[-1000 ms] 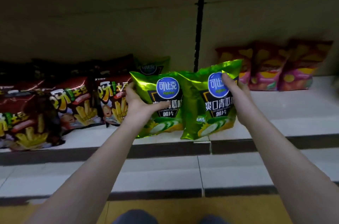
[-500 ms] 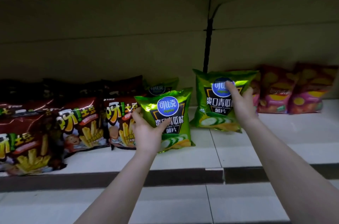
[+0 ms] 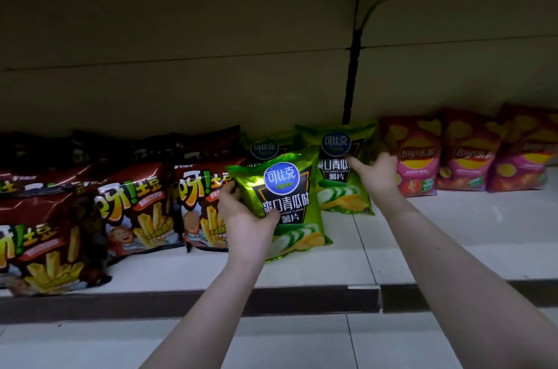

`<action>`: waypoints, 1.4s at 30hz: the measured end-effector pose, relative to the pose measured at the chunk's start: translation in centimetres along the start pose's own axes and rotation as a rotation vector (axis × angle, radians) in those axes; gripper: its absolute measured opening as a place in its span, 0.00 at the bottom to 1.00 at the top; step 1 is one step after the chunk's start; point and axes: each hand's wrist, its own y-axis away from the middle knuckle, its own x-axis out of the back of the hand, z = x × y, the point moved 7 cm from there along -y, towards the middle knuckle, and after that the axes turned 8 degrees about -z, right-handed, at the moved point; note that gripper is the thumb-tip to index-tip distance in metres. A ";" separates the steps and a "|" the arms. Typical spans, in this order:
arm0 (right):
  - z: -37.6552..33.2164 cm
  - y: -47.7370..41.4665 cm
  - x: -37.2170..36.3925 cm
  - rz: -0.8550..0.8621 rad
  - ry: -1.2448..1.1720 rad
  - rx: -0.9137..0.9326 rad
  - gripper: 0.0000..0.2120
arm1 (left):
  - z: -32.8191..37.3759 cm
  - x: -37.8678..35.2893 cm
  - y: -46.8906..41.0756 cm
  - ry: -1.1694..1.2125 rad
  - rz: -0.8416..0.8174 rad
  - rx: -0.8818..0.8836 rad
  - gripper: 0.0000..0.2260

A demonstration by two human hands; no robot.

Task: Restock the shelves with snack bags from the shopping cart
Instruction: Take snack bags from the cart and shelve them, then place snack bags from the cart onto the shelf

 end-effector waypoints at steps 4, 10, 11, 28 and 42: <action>-0.6 1.3 0.1 0.138 -0.008 0.146 0.19 | 1.0 0.7 0.9 -0.135 0.117 -0.085 0.36; -1.7 3.8 -1.2 0.034 -0.007 0.270 0.15 | 1.3 -0.3 1.0 -0.251 0.002 -0.133 0.11; -1.7 4.2 -1.5 -0.007 0.000 0.256 0.16 | 1.2 -0.3 1.1 -0.220 0.003 -0.118 0.10; -6.7 14.4 -0.8 -0.193 -0.597 0.089 0.13 | 8.2 1.2 4.6 0.190 -0.030 0.095 0.05; -29.9 30.3 12.5 -0.454 -0.550 -0.039 0.11 | 36.9 12.6 14.1 0.308 0.030 0.278 0.06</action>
